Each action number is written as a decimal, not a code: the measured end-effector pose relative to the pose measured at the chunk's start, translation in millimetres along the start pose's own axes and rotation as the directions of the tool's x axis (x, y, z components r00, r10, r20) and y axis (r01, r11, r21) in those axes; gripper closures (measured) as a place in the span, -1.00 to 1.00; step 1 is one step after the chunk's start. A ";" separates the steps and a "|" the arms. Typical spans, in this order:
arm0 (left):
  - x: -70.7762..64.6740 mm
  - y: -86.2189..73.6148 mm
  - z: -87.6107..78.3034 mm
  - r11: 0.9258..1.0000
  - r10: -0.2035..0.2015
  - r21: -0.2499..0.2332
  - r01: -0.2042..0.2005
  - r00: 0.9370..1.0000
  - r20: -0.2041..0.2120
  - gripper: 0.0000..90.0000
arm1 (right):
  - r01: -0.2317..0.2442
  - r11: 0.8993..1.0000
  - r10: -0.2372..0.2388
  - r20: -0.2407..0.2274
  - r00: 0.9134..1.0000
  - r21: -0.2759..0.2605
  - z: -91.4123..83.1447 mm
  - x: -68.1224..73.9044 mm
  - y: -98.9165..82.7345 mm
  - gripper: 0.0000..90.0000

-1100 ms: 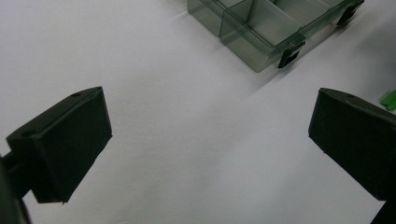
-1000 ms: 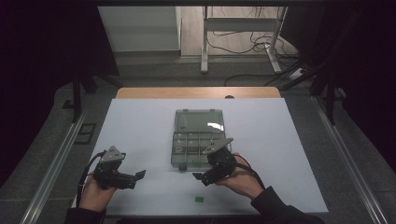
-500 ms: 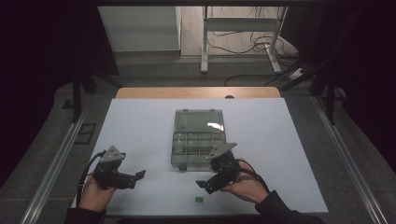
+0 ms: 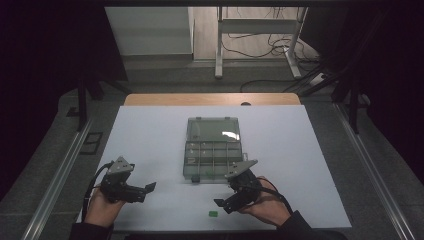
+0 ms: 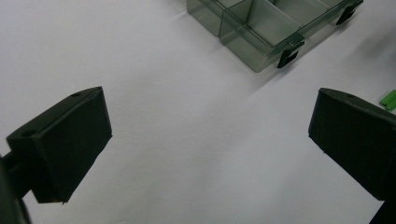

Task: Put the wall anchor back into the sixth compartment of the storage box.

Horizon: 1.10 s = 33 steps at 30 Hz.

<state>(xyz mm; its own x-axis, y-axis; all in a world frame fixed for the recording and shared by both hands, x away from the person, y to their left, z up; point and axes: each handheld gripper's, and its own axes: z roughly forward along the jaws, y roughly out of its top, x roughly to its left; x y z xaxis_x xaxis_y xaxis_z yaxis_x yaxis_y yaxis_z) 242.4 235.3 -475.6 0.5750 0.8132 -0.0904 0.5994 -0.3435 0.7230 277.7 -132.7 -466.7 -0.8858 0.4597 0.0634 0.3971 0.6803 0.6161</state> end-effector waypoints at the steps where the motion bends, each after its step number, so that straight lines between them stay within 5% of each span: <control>1: 0.1 0.0 0.0 1.000 -0.001 -0.001 0.001 1.000 0.001 -1.00 | 0.004 1.000 -0.004 0.001 1.000 0.005 0.5 0.6 -0.7 -0.78; 10: 0.2 -0.1 0.1 1.000 -0.002 -0.001 0.002 1.000 0.002 -1.00 | 0.039 0.999 -0.038 -0.033 0.999 0.029 7.5 5.8 -5.1 -0.31; 22: 0.1 0.1 0.3 1.000 0.002 0.004 -0.002 1.000 0.000 -1.00 | 0.060 0.994 -0.044 -0.168 0.985 0.095 27.0 9.9 -7.6 0.37; 33: 0.0 0.1 0.4 1.000 0.003 0.004 -0.003 1.000 0.001 -1.00 | 0.126 0.982 -0.101 -0.174 0.980 0.140 40.7 17.8 -9.4 0.69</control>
<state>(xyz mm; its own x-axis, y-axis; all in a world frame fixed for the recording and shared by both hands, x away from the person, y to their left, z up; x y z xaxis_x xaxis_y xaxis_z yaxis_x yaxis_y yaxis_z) 242.6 235.1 -475.8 0.5771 0.8118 -0.0887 0.5998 -0.3476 0.7207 268.0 -107.7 -503.2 -0.9496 0.2822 0.1368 0.3120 0.8062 0.5028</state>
